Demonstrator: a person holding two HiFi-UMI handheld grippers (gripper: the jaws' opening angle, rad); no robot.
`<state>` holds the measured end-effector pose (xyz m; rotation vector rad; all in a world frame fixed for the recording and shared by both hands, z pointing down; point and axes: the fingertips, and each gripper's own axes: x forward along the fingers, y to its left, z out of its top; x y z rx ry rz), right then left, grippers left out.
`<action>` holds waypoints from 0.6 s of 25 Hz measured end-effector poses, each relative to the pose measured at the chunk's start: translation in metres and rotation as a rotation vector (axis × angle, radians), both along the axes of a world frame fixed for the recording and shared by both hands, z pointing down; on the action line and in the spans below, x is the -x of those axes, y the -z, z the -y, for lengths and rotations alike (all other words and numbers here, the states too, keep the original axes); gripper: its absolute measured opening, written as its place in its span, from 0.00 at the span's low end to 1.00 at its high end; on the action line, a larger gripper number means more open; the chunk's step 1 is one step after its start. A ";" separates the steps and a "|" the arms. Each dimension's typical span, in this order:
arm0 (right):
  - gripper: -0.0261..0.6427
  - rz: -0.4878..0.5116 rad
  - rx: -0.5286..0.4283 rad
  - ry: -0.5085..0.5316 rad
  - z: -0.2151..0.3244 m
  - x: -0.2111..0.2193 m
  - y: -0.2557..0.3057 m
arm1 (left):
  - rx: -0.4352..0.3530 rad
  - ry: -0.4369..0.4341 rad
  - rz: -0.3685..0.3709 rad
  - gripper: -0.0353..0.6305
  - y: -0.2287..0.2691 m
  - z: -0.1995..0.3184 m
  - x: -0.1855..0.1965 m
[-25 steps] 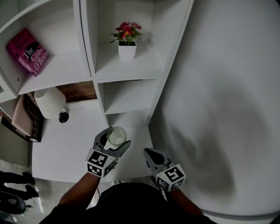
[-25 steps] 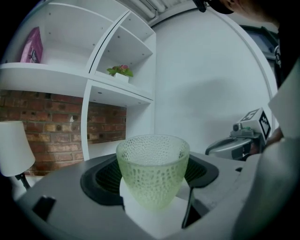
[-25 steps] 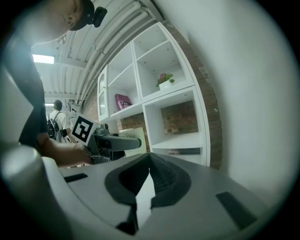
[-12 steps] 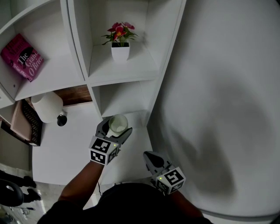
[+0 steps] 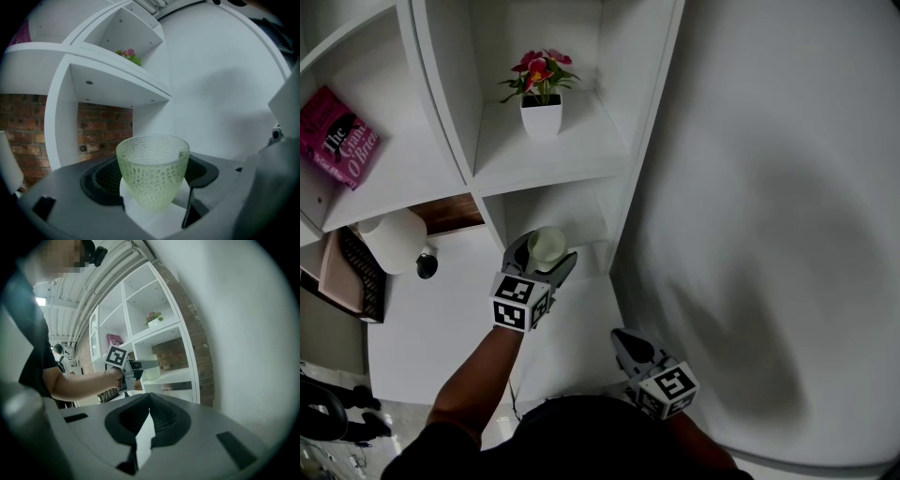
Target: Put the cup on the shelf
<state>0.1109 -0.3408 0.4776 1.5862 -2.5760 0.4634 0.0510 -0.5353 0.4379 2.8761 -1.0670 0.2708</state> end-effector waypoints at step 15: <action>0.05 -0.016 0.051 -0.049 0.006 -0.026 -0.013 | 0.003 0.058 0.053 0.63 -0.009 0.090 -0.023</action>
